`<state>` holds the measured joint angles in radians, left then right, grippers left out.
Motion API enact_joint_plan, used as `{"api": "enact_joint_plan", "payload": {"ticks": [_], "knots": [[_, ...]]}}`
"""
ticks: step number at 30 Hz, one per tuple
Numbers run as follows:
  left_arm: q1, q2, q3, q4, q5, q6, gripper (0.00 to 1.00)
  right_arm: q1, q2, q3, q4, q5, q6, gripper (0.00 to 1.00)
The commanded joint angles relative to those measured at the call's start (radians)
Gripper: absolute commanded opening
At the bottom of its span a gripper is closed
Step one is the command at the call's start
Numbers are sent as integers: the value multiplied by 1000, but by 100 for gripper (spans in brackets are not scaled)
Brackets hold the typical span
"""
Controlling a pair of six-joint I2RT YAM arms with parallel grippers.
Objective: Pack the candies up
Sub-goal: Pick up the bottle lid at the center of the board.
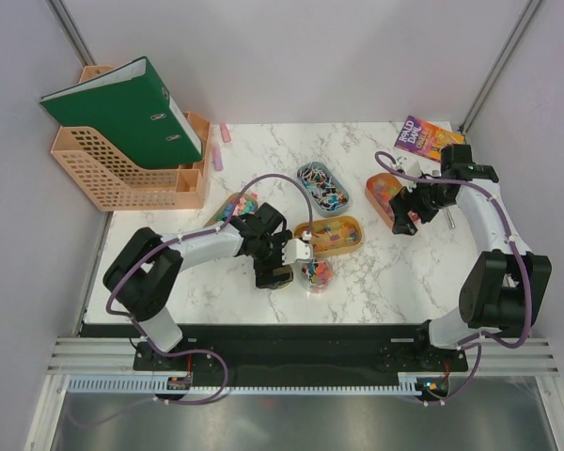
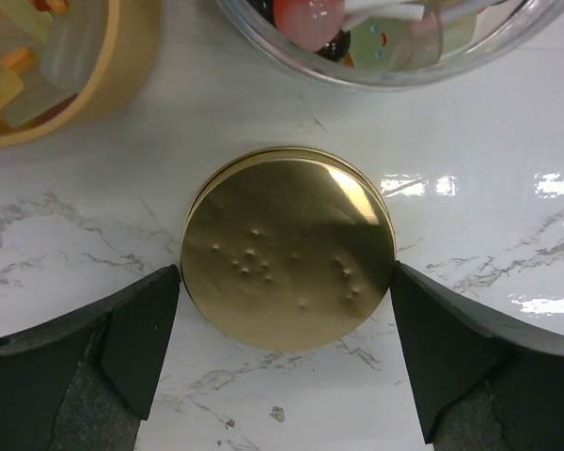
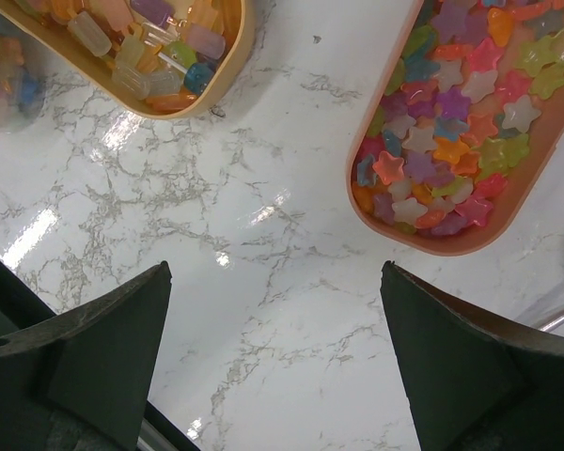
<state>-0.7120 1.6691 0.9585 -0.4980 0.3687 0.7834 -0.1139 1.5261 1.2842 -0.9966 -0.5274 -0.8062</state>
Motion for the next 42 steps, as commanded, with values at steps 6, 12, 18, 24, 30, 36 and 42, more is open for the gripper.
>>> {"api": "enact_joint_plan", "payload": {"ticks": [6,12,18,24,30,36,42], "knots": [[-26,43,51,61,-57,-12,100,3,0,6,16,-45,-57,98],[-30,28,43,76,-50,-30,93,3,-6,-3,16,-34,-62,98],[-30,6,25,104,-42,-65,79,5,-12,-11,19,-29,-53,98],[-30,-132,17,84,-67,-78,77,3,-18,7,19,-19,-48,98],[-41,-200,137,-16,-45,-85,79,3,9,40,30,-32,-11,98],[-109,-132,275,-65,-8,-93,80,5,31,59,24,-37,10,98],[-170,-72,359,-132,38,-93,82,5,-3,29,-10,-29,-21,98]]}}
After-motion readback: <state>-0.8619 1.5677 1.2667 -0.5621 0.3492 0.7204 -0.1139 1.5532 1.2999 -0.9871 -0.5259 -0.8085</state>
